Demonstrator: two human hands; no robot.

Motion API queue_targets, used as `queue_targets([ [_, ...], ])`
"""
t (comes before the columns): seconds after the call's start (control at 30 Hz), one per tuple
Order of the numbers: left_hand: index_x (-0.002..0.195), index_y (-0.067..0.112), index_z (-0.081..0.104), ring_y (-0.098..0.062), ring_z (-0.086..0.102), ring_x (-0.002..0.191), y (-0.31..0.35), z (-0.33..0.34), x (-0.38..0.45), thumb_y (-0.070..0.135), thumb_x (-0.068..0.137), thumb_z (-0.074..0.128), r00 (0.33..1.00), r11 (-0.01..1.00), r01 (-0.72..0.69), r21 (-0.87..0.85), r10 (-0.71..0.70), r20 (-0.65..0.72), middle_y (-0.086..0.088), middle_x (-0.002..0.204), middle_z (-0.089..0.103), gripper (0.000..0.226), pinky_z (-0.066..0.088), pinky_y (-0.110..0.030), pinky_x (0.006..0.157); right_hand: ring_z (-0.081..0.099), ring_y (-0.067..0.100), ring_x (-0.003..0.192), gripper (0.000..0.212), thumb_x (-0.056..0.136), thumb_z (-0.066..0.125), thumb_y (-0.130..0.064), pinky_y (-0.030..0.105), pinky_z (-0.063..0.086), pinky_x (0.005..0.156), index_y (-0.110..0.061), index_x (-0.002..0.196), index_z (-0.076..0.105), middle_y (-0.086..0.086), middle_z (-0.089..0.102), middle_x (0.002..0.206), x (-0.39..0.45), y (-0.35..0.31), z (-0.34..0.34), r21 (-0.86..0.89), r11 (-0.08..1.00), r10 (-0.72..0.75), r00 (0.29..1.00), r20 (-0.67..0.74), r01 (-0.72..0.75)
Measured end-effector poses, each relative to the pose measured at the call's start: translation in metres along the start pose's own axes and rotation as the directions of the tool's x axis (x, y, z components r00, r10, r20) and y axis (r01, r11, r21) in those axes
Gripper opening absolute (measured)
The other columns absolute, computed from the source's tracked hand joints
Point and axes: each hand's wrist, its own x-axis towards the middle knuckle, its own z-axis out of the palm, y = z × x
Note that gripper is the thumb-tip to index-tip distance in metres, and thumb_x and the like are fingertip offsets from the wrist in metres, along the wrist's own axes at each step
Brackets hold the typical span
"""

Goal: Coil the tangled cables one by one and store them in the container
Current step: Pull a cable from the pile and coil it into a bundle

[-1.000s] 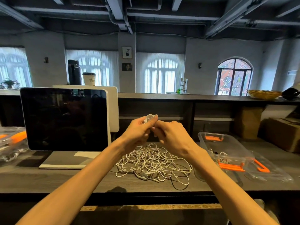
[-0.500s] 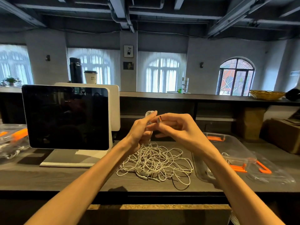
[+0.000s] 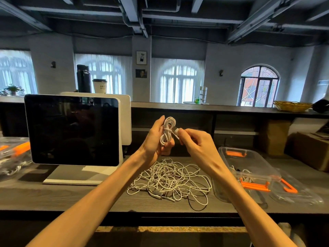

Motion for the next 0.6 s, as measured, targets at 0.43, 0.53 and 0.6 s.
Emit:
queue_targets([
  [0.43,0.097,0.013,0.062,-0.018,0.045,0.067,0.0,0.01,-0.012,0.068,0.093,0.027,0.999,0.979,-0.015,0.202,0.009,0.031,-0.015,0.085,0.054,0.065,0.033,-0.022,0.056,0.058,0.003,0.057,0.032,0.105,0.053,-0.029,0.011,0.039,0.053,-0.017,0.082,0.072,-0.012,0.061,0.065,0.018,-0.008,0.004,-0.364,0.931,-0.004,0.999,0.048,0.021],
  [0.53,0.092,0.013,0.061,-0.016,0.043,0.065,-0.008,0.007,-0.012,0.073,0.09,0.026,1.0,0.983,0.014,0.185,-0.015,0.004,-0.015,0.08,0.053,0.069,0.034,-0.022,0.056,0.054,-0.004,0.049,0.034,0.105,0.053,-0.026,0.008,0.039,0.05,-0.02,0.077,0.07,-0.013,0.056,0.058,0.02,-0.014,-0.002,-0.319,0.943,0.123,0.989,0.084,-0.09],
  [0.6,0.092,0.019,0.068,-0.014,0.048,0.071,-0.015,0.007,-0.011,0.065,0.098,0.036,0.998,0.995,0.052,0.082,-0.049,-0.047,-0.014,0.09,0.057,0.056,0.035,-0.024,0.062,0.053,-0.002,0.047,0.034,0.105,0.053,-0.027,0.007,0.039,0.048,-0.015,0.081,0.075,-0.011,0.057,0.058,0.021,-0.013,-0.001,-0.332,0.935,0.155,0.986,0.066,-0.124],
])
